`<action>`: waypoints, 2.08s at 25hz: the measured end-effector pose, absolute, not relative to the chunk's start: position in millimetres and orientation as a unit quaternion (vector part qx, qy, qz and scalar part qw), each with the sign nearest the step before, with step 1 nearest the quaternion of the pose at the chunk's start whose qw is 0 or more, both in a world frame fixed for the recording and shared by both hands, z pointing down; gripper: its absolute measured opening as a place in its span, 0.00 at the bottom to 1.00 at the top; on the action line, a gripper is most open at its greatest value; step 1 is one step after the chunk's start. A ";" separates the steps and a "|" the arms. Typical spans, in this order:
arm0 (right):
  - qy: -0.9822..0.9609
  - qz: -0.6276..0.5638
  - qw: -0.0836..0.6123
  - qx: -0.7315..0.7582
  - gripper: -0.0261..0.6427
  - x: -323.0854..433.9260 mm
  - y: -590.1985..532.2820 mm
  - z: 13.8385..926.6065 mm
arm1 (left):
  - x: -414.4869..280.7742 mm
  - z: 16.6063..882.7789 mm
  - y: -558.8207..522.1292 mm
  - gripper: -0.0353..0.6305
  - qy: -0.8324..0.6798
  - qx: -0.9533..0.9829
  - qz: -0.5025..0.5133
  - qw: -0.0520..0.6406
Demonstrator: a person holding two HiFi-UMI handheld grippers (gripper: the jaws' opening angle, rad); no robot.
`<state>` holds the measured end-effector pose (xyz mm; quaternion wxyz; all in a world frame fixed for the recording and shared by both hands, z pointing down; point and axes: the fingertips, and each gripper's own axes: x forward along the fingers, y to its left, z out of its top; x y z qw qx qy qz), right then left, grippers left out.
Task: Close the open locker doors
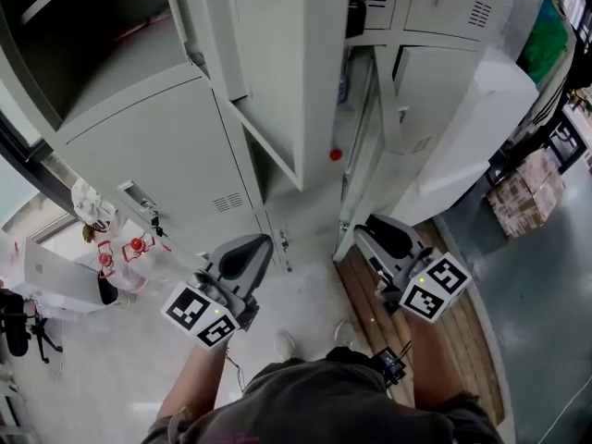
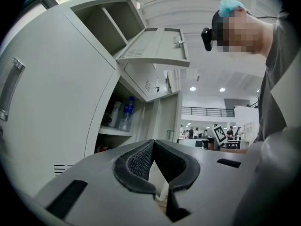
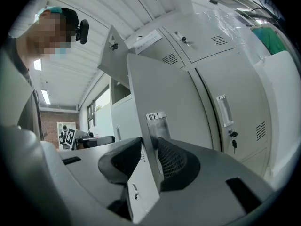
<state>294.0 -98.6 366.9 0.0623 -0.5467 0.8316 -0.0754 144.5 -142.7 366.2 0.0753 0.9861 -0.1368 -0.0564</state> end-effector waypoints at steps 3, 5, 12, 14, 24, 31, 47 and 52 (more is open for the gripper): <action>0.833 -0.074 0.059 -0.545 0.21 284.6 -105.5 366.6 | 137.4 365.8 -148.2 0.07 -0.137 0.986 -0.056 0.075; 0.833 -0.073 0.056 -0.545 0.21 278.9 -110.2 366.0 | 133.3 365.7 -152.3 0.07 -0.138 0.986 -0.056 0.075; 0.839 -0.076 0.058 -0.536 0.21 261.7 -127.0 367.3 | 118.3 369.0 -166.8 0.07 -0.146 0.985 -0.055 0.076; 0.841 -0.077 0.060 -0.532 0.21 257.1 -131.3 366.9 | 114.7 369.1 -169.2 0.07 -0.149 0.984 -0.055 0.076; 0.848 -0.078 0.063 -0.520 0.21 242.3 -144.4 366.0 | 99.4 368.3 -175.7 0.07 -0.162 0.983 -0.054 0.073; 0.847 -0.079 0.061 -0.522 0.21 239.8 -154.2 365.5 | 95.8 368.5 -180.7 0.07 -0.166 0.982 -0.054 0.073; 0.855 -0.072 0.049 -0.511 0.21 225.0 -182.5 363.9 | 79.6 372.1 -202.7 0.07 -0.186 0.978 -0.057 0.078; 0.859 -0.071 0.046 -0.506 0.21 218.8 -195.0 364.2 | 71.2 373.0 -212.7 0.07 -0.196 0.976 -0.060 0.079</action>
